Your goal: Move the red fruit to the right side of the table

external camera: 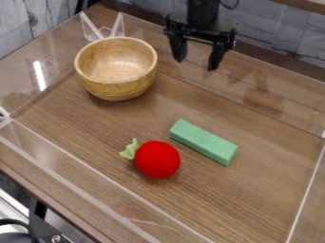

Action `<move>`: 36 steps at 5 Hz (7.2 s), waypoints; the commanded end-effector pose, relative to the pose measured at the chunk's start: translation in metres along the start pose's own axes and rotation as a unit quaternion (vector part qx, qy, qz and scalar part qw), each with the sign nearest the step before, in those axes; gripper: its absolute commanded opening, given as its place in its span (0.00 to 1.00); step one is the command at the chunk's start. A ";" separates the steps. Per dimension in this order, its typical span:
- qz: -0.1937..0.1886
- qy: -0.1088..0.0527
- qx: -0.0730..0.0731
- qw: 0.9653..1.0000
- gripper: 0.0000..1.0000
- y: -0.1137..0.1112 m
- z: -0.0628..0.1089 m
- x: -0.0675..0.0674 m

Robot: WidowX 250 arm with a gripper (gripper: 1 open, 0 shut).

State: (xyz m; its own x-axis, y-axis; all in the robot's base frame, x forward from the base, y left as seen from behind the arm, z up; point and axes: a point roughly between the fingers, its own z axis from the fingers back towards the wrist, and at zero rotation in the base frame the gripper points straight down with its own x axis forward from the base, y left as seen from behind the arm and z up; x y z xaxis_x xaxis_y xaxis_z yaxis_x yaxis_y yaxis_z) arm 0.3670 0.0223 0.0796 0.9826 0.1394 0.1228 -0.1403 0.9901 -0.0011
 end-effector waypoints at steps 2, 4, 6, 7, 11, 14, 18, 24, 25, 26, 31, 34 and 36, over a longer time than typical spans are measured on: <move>0.004 -0.034 -0.012 0.999 1.00 0.019 0.010 0.007; 0.022 -0.048 -0.016 0.999 1.00 0.012 0.022 0.010; -0.044 -0.059 -0.033 0.997 1.00 -0.003 0.014 0.006; -0.062 -0.067 -0.036 0.995 1.00 0.000 0.026 0.009; -0.029 -0.088 -0.022 0.995 1.00 -0.018 0.055 0.011; -0.068 -0.093 -0.010 0.993 1.00 0.017 0.039 0.010; -0.067 -0.122 -0.006 0.990 1.00 0.032 0.043 0.013; -0.077 -0.140 -0.037 0.986 1.00 0.013 0.074 0.017; -0.116 -0.127 -0.037 0.984 1.00 0.007 0.059 0.014; -0.153 -0.115 -0.038 0.981 1.00 0.003 0.045 0.009; -0.106 -0.108 -0.027 0.988 1.00 0.021 0.063 0.018; -0.139 -0.079 -0.037 0.986 1.00 0.001 0.040 -0.007; -0.166 -0.055 -0.052 0.983 1.00 0.001 0.043 -0.039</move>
State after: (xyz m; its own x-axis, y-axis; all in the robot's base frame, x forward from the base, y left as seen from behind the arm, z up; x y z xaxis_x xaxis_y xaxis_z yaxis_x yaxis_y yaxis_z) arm 0.3207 0.0141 0.0981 0.9644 -0.1900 0.1837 0.2041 0.9770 -0.0611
